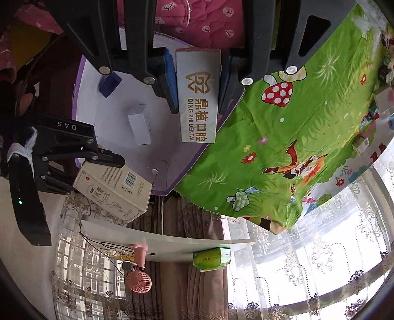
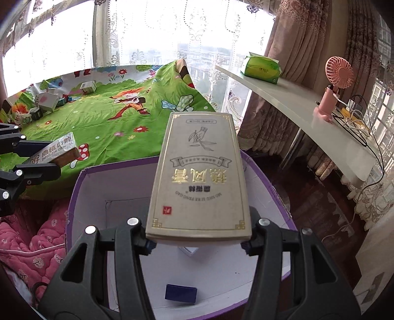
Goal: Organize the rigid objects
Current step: 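Carry both held boxes to the storage box and lower them inside, then open both grippers to release the boxes into the storage box, then return to the pile and grasp the pink-stained white box with the right gripper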
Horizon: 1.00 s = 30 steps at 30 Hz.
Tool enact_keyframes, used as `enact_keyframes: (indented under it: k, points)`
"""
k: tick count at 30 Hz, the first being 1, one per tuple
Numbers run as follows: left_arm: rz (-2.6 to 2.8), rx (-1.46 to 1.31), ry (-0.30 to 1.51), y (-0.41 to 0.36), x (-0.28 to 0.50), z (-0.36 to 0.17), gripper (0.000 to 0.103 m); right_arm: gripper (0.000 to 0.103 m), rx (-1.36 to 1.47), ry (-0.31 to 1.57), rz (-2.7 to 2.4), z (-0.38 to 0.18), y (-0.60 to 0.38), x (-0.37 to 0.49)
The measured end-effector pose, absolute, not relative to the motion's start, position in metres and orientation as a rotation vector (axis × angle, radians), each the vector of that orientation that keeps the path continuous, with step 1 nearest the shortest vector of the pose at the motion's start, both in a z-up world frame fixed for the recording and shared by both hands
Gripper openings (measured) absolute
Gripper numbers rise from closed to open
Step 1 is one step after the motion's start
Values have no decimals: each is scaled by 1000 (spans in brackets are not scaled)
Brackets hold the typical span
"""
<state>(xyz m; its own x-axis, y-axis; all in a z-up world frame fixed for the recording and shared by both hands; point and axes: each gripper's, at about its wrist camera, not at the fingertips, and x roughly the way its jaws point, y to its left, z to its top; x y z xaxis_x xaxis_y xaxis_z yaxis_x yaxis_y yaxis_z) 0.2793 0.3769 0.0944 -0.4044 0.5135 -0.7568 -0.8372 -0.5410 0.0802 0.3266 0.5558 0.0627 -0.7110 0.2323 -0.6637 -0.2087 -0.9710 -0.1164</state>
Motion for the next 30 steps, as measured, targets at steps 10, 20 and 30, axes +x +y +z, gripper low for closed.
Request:
enact_keyframes:
  k: [10, 20, 30]
  points:
    - [1839, -949, 450, 384, 282, 67, 62, 78, -1136, -124, 2427, 44, 591, 325]
    - [2356, -905, 489, 258, 201, 65, 75, 79, -1116, -4, 2632, 64, 553, 305]
    - [2798, -1201, 226, 45, 110, 33, 80, 85, -1451, -309, 3007, 36, 366, 215]
